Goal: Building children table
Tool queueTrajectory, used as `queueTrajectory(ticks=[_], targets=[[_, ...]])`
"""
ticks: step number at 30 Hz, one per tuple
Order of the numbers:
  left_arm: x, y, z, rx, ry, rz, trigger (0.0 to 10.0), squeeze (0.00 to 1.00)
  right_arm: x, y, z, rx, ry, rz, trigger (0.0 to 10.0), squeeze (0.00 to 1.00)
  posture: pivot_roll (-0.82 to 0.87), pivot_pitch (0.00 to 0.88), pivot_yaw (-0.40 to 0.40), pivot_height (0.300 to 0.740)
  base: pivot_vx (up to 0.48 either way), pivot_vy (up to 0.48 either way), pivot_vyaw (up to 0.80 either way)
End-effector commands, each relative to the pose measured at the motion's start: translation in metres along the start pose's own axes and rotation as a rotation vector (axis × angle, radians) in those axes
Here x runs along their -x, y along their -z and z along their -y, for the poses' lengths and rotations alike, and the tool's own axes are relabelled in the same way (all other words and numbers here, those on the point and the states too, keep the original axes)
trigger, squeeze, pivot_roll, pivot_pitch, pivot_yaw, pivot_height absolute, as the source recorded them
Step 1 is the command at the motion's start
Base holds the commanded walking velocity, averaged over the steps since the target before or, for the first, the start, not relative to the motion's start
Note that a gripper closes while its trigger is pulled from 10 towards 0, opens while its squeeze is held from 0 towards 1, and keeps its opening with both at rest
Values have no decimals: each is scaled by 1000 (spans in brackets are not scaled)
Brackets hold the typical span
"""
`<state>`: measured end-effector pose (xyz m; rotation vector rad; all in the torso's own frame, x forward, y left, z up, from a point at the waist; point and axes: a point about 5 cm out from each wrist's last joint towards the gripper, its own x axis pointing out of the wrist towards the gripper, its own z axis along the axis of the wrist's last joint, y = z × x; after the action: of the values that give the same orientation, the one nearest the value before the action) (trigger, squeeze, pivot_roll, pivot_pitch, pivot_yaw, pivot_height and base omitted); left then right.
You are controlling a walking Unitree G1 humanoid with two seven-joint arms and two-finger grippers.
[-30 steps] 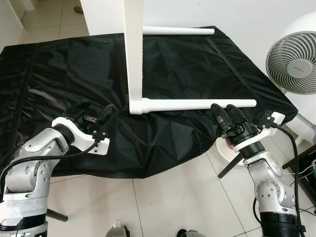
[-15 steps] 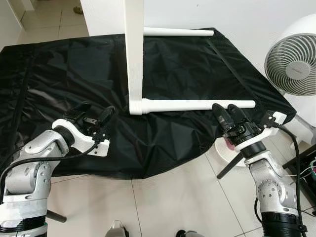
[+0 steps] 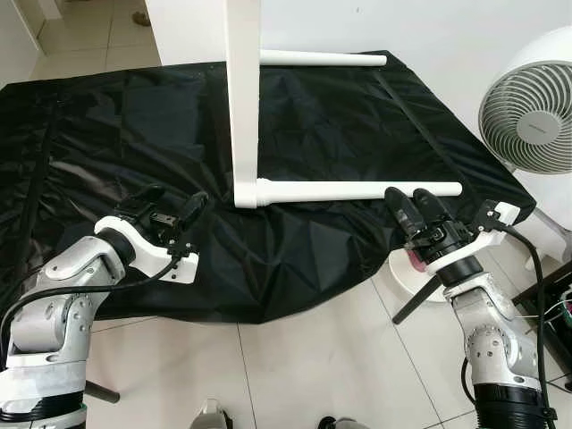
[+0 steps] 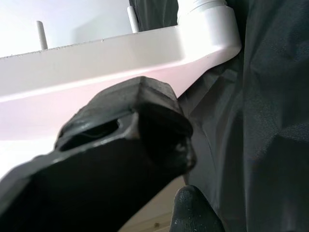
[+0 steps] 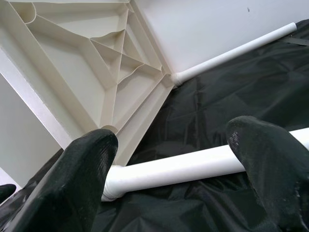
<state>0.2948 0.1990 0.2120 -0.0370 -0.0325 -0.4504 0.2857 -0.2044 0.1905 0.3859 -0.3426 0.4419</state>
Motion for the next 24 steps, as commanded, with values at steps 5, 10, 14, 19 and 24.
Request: queueTrajectory(ticks=[5, 10, 14, 19, 24], targets=[[3, 12, -6, 23, -109, -24, 10000, 0, 2, 2, 4, 0, 17, -13, 10000, 0, 106, 139, -17, 740, 0, 0, 0], [3, 16, -13, 40, -194, -23, 10000, 0, 2, 2, 4, -2, 18, -12, 10000, 0, 103, 137, -17, 740, 0, 0, 0], [2, 19, -18, 51, -250, -18, 10000, 0, 2, 2, 4, 0, 18, -11, 10000, 0, 100, 134, -17, 740, 0, 0, 0], [2, 20, -22, 58, -287, -13, 10000, 0, 3, 2, 3, 2, 18, -11, 10000, 0, 98, 130, -17, 740, 0, 0, 0], [2, 19, -24, 52, -318, 2, 10000, 0, 2, 1, 4, 4, 17, -7, 10000, 0, 96, 120, -18, 740, 0, 0, 0]])
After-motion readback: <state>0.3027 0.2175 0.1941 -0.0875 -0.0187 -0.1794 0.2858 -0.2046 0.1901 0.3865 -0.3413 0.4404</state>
